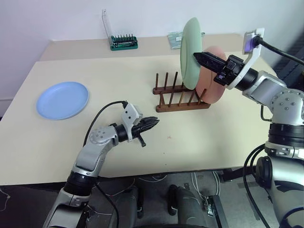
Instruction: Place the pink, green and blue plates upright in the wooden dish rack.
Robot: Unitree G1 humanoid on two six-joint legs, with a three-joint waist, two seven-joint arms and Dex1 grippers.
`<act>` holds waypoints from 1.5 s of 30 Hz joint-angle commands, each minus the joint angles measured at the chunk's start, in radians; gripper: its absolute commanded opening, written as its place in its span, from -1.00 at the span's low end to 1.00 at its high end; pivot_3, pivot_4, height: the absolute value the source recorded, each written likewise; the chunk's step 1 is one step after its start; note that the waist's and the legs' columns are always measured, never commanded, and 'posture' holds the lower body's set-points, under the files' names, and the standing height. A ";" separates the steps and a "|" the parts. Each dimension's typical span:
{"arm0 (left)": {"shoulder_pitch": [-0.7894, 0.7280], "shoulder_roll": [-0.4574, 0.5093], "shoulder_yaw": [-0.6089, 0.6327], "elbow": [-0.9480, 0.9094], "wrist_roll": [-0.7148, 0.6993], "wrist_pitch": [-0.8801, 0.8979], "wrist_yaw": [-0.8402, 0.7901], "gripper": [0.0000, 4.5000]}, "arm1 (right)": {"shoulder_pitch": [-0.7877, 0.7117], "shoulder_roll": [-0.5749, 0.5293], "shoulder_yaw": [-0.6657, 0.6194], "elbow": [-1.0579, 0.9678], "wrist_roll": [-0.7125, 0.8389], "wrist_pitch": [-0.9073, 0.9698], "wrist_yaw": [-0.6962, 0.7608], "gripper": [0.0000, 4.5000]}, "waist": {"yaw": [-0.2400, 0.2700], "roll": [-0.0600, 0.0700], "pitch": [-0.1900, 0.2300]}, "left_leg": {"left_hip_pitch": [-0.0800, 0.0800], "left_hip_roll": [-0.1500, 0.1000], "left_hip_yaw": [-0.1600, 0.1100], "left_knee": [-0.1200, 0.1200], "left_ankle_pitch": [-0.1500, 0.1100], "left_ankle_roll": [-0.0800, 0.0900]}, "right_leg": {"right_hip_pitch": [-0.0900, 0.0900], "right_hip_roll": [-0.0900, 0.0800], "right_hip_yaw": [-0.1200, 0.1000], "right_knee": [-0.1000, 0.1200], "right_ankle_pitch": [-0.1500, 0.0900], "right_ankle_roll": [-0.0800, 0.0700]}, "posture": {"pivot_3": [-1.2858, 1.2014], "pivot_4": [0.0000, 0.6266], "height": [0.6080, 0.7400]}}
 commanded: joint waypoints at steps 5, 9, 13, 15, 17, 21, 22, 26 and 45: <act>0.005 0.000 0.000 -0.043 -0.017 0.001 -0.002 -0.84 | -0.010 0.008 -0.021 0.016 -0.027 0.021 0.013 -0.40 | -0.002 0.000 0.000 | 0.000 0.000 0.000 0.000 0.000 0.000 | 0.000 0.000 0.000 0.000 0.000 0.000 | 0.03 -0.52 0.84; 0.006 -0.002 -0.007 -0.046 -0.017 0.006 0.000 -0.84 | -0.011 0.015 -0.029 -0.008 -0.039 0.012 0.013 0.49 | -0.002 0.000 0.000 | 0.000 0.000 0.000 0.000 0.000 0.000 | -0.001 0.000 0.000 0.000 0.000 0.000 | 0.03 -0.52 0.84; 0.006 -0.004 -0.012 -0.047 -0.017 0.008 -0.001 -0.84 | -0.008 0.016 -0.035 -0.025 -0.049 0.010 0.006 0.98 | -0.001 0.000 0.000 | 0.000 0.000 0.000 0.000 0.000 0.000 | -0.001 0.000 0.000 0.000 0.000 0.000 | 0.03 -0.52 0.84; 0.005 -0.006 -0.014 -0.046 -0.017 0.008 -0.002 -0.84 | -0.006 0.017 -0.043 -0.043 -0.046 0.011 0.004 0.98 | -0.002 0.000 0.000 | 0.000 0.000 0.000 0.000 0.000 0.000 | -0.001 0.000 0.000 0.000 0.000 0.000 | 0.03 -0.52 0.84; 0.005 -0.006 -0.016 -0.046 -0.018 0.009 -0.003 -0.84 | -0.006 0.019 -0.048 -0.054 -0.043 0.014 -0.001 0.98 | -0.002 0.000 0.000 | 0.000 0.000 0.000 0.000 0.000 0.000 | -0.001 0.000 0.000 0.000 0.000 0.000 | 0.03 -0.52 0.84; 0.001 -0.008 -0.019 -0.043 -0.016 0.007 -0.005 -0.84 | -0.007 0.014 -0.042 -0.079 -0.068 -0.005 -0.001 0.98 | -0.002 0.000 0.000 | 0.000 0.000 0.000 0.000 0.000 0.000 | -0.001 0.000 0.000 0.000 0.000 0.000 | 0.03 -0.52 0.84; 0.000 -0.008 -0.018 -0.042 -0.014 0.003 -0.005 -0.84 | -0.010 0.009 -0.039 -0.086 -0.078 -0.013 0.001 0.98 | -0.002 0.000 0.000 | 0.000 0.000 0.000 0.000 0.000 0.000 | -0.001 0.000 0.000 0.000 0.000 0.000 | 0.03 -0.52 0.84; -0.031 -0.038 0.027 -0.014 0.000 -0.047 0.053 -0.84 | -0.025 -0.084 0.013 -0.160 -0.173 -0.070 0.074 0.98 | 0.001 0.000 0.000 | -0.001 0.000 0.000 0.000 0.000 0.000 | -0.001 0.000 0.000 0.000 0.000 0.000 | 0.03 -0.52 0.84; -0.330 -0.009 0.656 0.054 0.138 0.260 0.974 0.85 | 0.013 -0.086 0.431 -0.366 -0.695 -0.529 0.278 1.00 | -0.024 -0.005 0.002 | 0.001 0.000 0.001 -0.004 0.000 0.000 | -0.002 0.000 0.000 0.001 -0.001 0.003 | 0.03 -0.52 0.84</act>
